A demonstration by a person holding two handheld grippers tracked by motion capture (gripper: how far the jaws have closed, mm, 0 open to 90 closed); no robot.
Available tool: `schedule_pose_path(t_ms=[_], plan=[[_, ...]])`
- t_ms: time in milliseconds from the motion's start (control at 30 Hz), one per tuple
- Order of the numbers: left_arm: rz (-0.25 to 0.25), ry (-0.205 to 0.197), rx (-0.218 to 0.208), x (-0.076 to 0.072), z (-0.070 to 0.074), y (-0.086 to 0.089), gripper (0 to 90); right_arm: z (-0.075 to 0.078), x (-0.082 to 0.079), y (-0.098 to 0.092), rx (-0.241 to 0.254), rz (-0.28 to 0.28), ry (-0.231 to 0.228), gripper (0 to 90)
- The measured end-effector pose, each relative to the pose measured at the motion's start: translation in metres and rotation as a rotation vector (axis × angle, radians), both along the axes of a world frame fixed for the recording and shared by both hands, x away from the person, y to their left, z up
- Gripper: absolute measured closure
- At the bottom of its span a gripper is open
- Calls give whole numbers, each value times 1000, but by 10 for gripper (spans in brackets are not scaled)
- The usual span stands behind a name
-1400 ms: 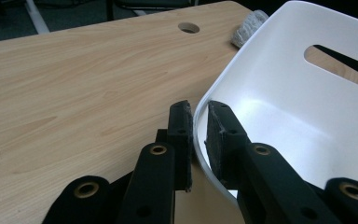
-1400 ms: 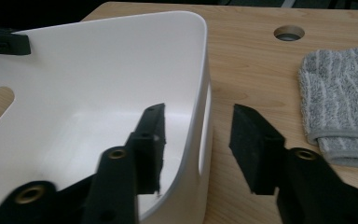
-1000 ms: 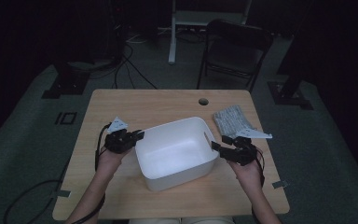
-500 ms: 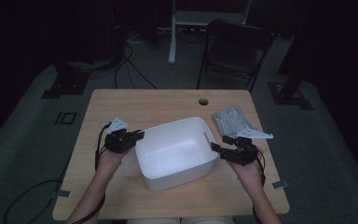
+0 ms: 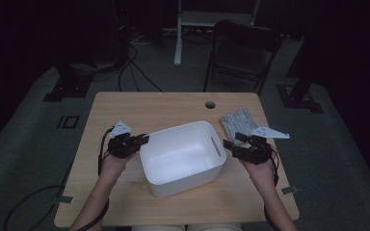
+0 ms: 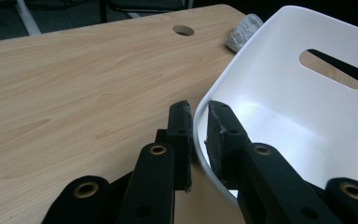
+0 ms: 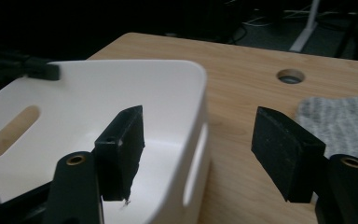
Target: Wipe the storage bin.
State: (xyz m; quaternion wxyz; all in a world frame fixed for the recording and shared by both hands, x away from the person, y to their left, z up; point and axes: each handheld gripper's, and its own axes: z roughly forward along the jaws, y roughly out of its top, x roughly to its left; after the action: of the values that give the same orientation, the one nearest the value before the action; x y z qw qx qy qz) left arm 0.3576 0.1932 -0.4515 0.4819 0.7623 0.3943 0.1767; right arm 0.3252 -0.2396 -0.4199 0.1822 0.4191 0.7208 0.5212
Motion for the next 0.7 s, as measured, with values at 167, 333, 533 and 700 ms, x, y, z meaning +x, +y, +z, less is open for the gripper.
schedule_pose_path(t_ms=[167, 333, 533, 700], plan=[[-2, -18, 9, -1, 0, 0, 801, 1, 10, -8, -6, -30, 0, 340], [2, -28, -7, -1, -2, 0, 800, -1, 30, -23, -28, -104, 3, 352], [0, -36, -2, -2, -2, -1, 802, -9, 49, -36, -24, -164, 30, 357], [-1, -41, -2, -2, -2, 0, 802, -22, 77, -44, -49, -220, 72, 340]])
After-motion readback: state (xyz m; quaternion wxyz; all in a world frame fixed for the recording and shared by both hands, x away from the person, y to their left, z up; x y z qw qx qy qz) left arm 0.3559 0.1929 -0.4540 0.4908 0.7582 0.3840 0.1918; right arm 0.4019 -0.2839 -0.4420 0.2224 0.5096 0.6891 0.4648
